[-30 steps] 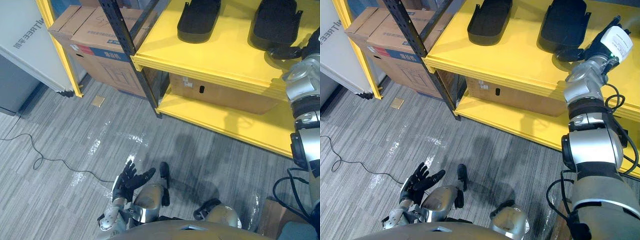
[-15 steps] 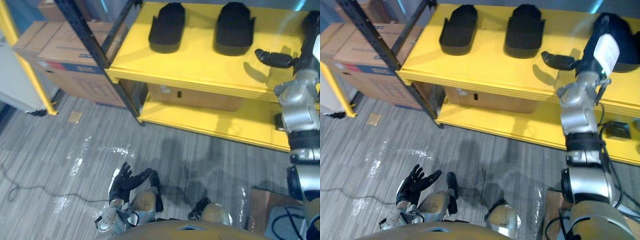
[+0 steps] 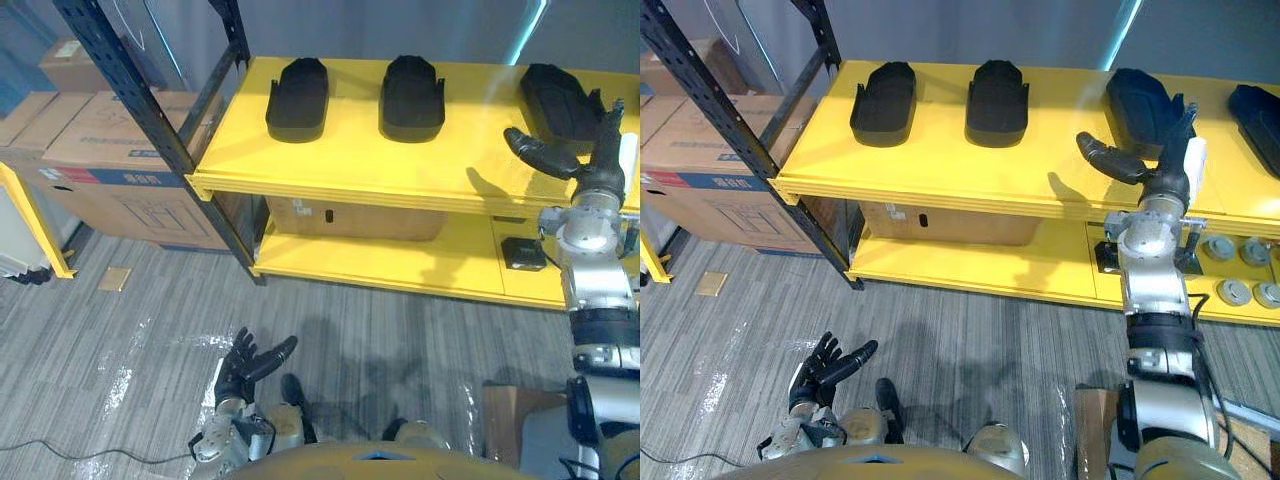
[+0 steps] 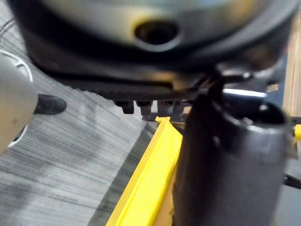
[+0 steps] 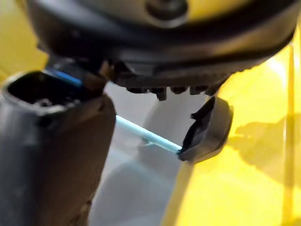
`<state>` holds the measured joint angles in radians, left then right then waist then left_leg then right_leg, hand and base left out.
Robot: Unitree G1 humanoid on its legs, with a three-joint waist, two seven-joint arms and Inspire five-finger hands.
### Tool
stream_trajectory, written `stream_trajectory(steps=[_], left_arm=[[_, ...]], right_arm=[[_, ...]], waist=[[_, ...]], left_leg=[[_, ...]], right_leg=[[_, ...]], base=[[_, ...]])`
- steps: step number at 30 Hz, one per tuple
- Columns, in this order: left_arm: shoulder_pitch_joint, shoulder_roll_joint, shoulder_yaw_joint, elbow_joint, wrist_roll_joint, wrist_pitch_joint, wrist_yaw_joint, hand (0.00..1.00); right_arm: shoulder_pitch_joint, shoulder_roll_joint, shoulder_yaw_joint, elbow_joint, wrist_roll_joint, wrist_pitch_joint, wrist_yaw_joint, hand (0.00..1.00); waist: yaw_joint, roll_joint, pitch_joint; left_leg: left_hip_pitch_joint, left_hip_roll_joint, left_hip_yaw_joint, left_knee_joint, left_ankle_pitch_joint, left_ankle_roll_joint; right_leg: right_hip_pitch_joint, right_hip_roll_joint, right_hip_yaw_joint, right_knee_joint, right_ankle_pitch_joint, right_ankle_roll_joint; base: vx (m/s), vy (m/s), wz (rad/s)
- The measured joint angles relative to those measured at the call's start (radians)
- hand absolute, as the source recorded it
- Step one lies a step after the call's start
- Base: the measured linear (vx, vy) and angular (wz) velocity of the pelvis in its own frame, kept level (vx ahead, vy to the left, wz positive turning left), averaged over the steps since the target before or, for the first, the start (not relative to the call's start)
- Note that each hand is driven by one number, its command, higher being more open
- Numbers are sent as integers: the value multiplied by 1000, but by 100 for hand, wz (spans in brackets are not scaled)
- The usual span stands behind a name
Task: Walk over and take three plastic housings, then place them on the shelf
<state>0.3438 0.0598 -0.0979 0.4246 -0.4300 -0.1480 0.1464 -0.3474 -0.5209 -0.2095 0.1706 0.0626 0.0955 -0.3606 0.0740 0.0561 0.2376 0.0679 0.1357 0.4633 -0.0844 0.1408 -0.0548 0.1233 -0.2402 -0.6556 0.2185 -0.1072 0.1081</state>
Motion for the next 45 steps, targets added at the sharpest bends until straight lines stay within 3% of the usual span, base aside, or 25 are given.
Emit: stream_trajectory(steps=[5, 9, 11, 16, 21, 25, 31, 39, 42, 45], left_arm=[[-3, -4, 34, -1, 76, -2, 64, 100], [0, -6, 103, -62, 180, -7, 157, 100], [-2, -5, 140, -187, 221, -7, 203, 100], [-33, -2, 157, -394, 371, -2, 276, 100], [-21, -5, 227, -659, 554, 68, 396, 100], [6, -9, 295, -807, 563, 60, 429, 100], [25, -21, 306, -944, 564, -49, 330, 100], [-61, 81, 373, -904, 469, -53, 253, 100], [-129, 135, 388, -832, 422, -46, 209, 100], [-192, 179, 388, -720, 422, -38, 222, 100]], right_arm=[[289, 217, 0, -181, 23, -132, 42, 100], [431, 307, 2, -189, 56, -153, 70, 100], [486, 345, 4, -189, 72, -176, 74, 100], [501, 377, 37, -218, 72, -211, 69, 100], [487, 378, 92, -305, 62, -222, 58, 100], [489, 386, 94, -304, 62, -217, 42, 100], [488, 411, 119, -304, 59, -208, 51, 100], [497, 371, 103, -304, 21, -167, 140, 100], [509, 359, 80, -304, 22, -161, 179, 100], [507, 357, 79, -305, -3, -159, 165, 100]], waist=[[-25, -9, -12], [-51, -15, -29], [-56, -14, -30], [-65, -12, -31], [-58, -10, -32], [-48, -9, -31], [-47, -2, -32], [-77, 10, -40], [-87, 11, -41], [-103, 13, -40]], left_leg=[[6, -3, 20, 0, -15, 0], [9, -3, 41, 0, -28, -3], [9, 1, 61, 0, -28, -3], [3, 6, 63, 17, -37, -2], [-10, 17, 57, 62, -56, -4], [-13, 15, 49, 61, -56, -4], [-11, 14, 50, 58, -57, -4], [-4, 19, 110, 43, -55, -6], [-6, 21, 144, 43, -61, -8], [-29, 26, 173, 58, -70, -6]], right_leg=[[0, 1, 17, -17, 10, 6], [-10, 3, 38, -30, 14, 7], [-21, 9, 57, -31, 21, 3], [-24, 15, 62, -31, 23, 2], [-13, 19, 61, -44, 23, 1], [-8, 20, 53, -49, 24, 1], [-1, 23, 52, -65, 30, 3], [-37, 39, 111, -87, 52, -3], [-63, 43, 147, -100, 68, -6], [-106, 45, 185, -98, 79, -11]], base=[[14, 21, -9], [7, 26, -19], [5, 3, -22], [2, -4, -3], [8, -5, 0], [10, 3, 7], [-3, 9, 0], [2, 17, -22], [-9, 34, -29], [-29, 35, -39]])
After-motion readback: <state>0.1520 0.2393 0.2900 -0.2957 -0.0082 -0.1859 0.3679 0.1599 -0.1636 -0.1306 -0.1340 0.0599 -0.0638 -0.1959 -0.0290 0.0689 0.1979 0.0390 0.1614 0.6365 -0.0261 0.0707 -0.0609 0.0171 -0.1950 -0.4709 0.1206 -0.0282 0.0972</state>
